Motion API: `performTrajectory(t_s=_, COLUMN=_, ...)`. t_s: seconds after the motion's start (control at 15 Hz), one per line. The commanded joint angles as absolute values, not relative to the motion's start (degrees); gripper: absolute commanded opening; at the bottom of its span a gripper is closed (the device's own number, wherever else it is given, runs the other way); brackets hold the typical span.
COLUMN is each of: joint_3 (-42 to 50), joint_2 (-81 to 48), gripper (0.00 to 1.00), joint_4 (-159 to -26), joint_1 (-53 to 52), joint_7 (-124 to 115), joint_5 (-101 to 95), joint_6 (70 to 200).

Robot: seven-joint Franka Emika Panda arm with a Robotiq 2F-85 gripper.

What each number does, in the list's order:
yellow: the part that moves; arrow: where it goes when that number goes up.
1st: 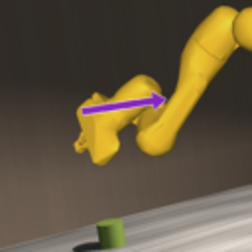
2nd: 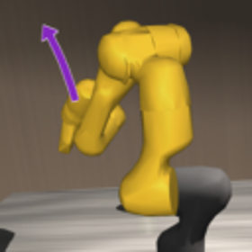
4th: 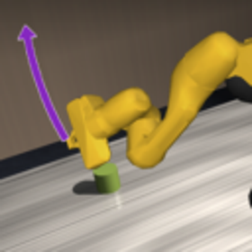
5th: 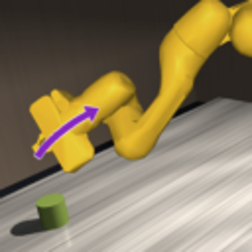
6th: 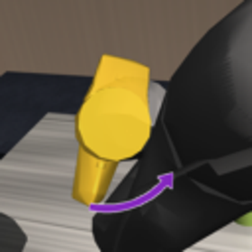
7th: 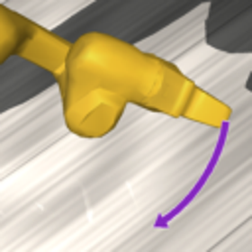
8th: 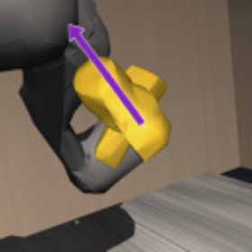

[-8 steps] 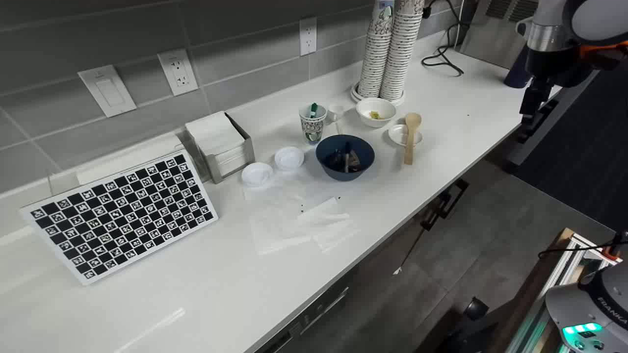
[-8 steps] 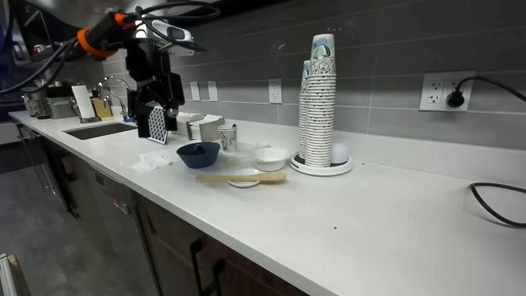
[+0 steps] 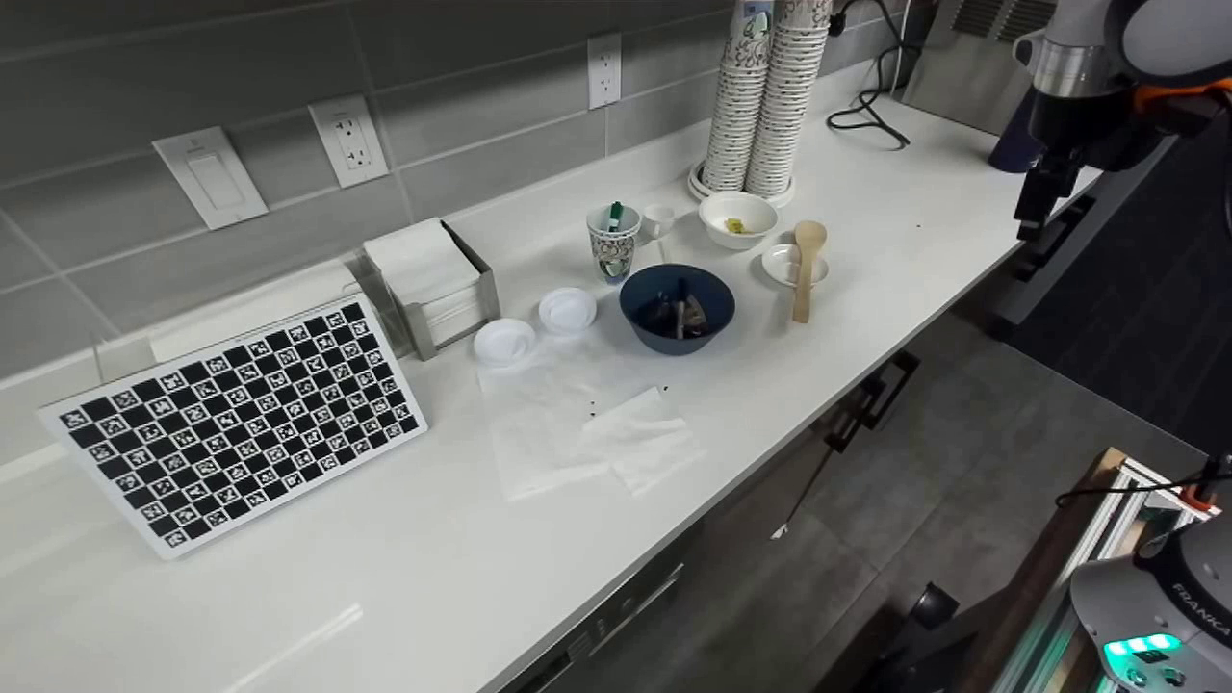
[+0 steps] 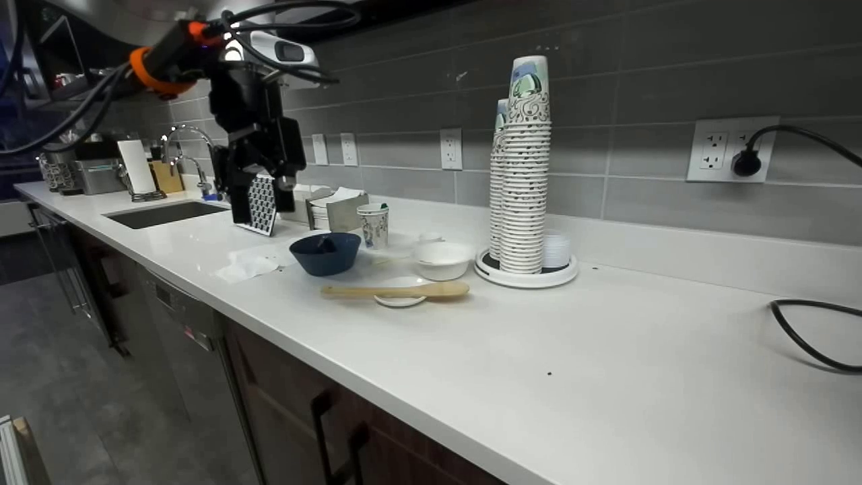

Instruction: Put the sachet on the white object

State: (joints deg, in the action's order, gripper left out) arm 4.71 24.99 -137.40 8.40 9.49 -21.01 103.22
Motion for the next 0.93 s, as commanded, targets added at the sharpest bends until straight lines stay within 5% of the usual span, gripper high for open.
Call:
performTrajectory(t_s=0.0, joint_3=6.3, joint_2=18.3, gripper=1.00, joint_4=-129.7, joint_1=8.8, joint_7=3.4, joint_5=-20.1, joint_6=107.9)
performTrajectory(t_s=0.47, joint_3=8.8, joint_2=-0.3, gripper=1.00, joint_4=-108.0, joint_1=7.5, joint_7=-1.7, joint_5=-3.2, joint_6=114.8)
performTrajectory(t_s=0.53, joint_3=8.3, joint_2=6.4, gripper=1.00, joint_4=-115.7, joint_1=8.5, joint_7=-1.5, joint_5=-8.4, joint_6=114.7)
performTrajectory(t_s=0.87, joint_3=8.2, joint_2=-0.4, gripper=1.00, joint_4=-108.9, joint_1=8.0, joint_7=-1.5, joint_5=-4.7, joint_6=115.0)
